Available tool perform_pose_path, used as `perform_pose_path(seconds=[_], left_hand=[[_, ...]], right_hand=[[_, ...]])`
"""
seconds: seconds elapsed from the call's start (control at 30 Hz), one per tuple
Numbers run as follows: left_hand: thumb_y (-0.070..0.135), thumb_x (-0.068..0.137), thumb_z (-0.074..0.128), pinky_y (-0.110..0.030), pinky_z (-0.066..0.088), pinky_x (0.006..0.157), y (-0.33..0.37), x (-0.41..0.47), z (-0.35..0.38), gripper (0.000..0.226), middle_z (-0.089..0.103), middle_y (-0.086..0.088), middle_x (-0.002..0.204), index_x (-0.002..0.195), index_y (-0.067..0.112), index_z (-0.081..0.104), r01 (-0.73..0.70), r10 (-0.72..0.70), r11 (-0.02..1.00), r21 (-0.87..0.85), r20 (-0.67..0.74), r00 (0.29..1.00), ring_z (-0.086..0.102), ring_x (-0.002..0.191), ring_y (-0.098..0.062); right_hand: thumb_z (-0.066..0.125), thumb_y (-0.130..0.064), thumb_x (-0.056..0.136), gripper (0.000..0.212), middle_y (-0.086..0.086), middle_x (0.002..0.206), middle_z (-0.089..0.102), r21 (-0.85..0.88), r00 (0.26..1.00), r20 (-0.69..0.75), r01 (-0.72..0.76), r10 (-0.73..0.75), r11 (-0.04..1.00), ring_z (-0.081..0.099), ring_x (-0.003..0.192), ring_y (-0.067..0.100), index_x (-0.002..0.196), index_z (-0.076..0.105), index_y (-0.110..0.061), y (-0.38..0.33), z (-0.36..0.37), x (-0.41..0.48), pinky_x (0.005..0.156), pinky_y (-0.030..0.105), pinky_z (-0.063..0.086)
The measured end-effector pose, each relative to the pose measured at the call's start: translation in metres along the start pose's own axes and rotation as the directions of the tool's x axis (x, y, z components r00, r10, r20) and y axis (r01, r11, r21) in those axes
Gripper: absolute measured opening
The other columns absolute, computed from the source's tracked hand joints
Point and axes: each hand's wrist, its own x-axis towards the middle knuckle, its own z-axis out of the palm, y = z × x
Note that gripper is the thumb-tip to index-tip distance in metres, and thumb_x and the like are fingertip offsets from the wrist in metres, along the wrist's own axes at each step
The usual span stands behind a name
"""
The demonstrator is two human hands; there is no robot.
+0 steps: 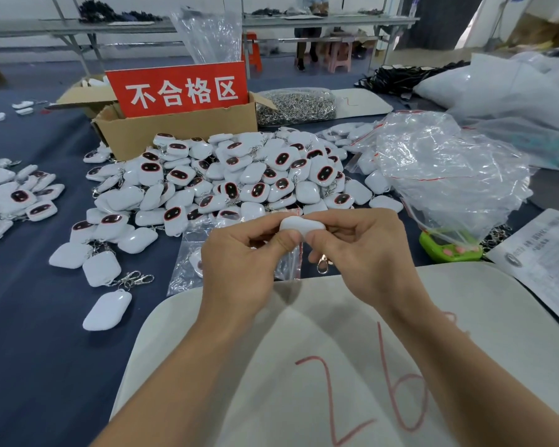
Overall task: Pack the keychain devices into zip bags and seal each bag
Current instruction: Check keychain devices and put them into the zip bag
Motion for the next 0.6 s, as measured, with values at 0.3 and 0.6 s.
perform_pose_path(seconds=[0.3,0.6], left_hand=[[0.065,0.075,0.060,-0.024,0.043,0.060,0.006,-0.003,-0.013,0.012,0.058,0.018,0.058,0.084,0.063,0.067,-0.004,0.092,0.838,0.546,-0.133,0.987,0.056,0.062,-0.004],[0.048,0.073,0.052,-0.038,0.053,0.073,0.007,-0.010,0.003,0.032,0.058,0.011,0.057,0.100,0.045,0.068,0.044,-0.069,0.731,0.681,0.010,0.998,0.058,0.068,-0.014]], right_hand=[[0.064,-0.014,0.100,0.013,0.008,0.062,0.066,0.393,0.908,-0.070,-0.356,0.414,0.848,0.048,0.044,0.016,0.093,0.073,-0.008,0.000,-0.011,0.011,0.042,0.023,0.040],[0.078,-0.018,0.082,0.007,0.006,0.057,0.067,-0.055,0.950,-0.080,-0.308,0.303,0.950,0.057,0.049,0.013,0.083,0.078,-0.024,0.012,-0.006,0.009,0.056,0.028,0.048]])
